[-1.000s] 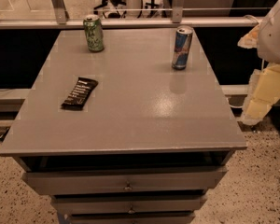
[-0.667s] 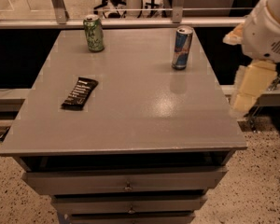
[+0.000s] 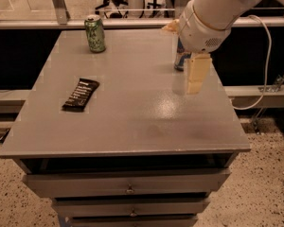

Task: Pick rxbar chocolate

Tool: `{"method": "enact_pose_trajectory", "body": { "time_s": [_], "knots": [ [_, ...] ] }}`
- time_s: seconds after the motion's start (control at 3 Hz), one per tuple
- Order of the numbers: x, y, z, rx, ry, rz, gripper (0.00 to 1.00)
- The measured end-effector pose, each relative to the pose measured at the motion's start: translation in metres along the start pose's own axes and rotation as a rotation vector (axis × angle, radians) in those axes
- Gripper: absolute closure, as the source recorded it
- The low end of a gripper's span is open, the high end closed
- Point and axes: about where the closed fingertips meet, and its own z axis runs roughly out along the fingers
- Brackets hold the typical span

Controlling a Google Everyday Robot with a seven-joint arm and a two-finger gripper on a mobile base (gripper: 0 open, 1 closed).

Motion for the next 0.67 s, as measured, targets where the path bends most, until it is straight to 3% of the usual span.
{"method": "enact_pose_trajectory", "body": {
  "time_s": [0.33, 0.67],
  "knots": [
    [-0.002, -0.003, 0.003, -0.006, 0.001, -0.015, 0.0],
    [-0.011, -0.015, 0.012, -0.027, 0.006, -0.07, 0.0]
  ]
}}
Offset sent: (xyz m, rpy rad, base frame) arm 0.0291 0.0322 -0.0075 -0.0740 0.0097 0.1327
